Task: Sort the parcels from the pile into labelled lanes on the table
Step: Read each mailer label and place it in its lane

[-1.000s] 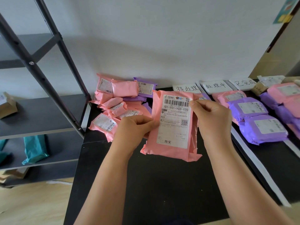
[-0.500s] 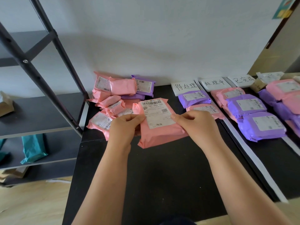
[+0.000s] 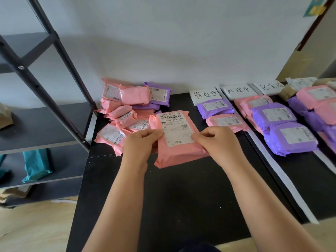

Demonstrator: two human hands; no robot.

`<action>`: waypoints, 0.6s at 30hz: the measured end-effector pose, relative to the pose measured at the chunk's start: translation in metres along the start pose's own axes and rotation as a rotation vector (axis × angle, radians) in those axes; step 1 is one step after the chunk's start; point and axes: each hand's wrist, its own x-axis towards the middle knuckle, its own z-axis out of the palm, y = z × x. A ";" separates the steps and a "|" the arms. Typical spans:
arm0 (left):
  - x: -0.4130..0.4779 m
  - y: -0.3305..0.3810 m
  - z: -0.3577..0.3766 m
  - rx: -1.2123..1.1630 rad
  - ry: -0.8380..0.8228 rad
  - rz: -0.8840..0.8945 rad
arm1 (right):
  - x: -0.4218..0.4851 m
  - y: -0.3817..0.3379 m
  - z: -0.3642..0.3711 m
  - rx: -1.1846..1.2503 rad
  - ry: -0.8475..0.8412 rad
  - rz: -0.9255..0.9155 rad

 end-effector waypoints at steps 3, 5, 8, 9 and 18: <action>-0.003 -0.002 0.005 -0.011 -0.006 0.001 | 0.001 0.007 -0.001 -0.021 -0.031 0.012; -0.005 -0.005 0.009 -0.002 -0.011 0.014 | 0.002 0.014 -0.002 -0.012 -0.061 0.026; -0.009 -0.010 0.015 0.056 0.000 0.067 | 0.000 0.024 -0.006 -0.017 -0.104 0.020; -0.010 -0.012 0.018 0.093 0.004 0.089 | -0.001 0.027 -0.009 -0.004 -0.097 0.010; -0.037 -0.022 0.056 0.426 0.034 0.208 | -0.005 0.056 -0.039 -0.002 0.184 -0.204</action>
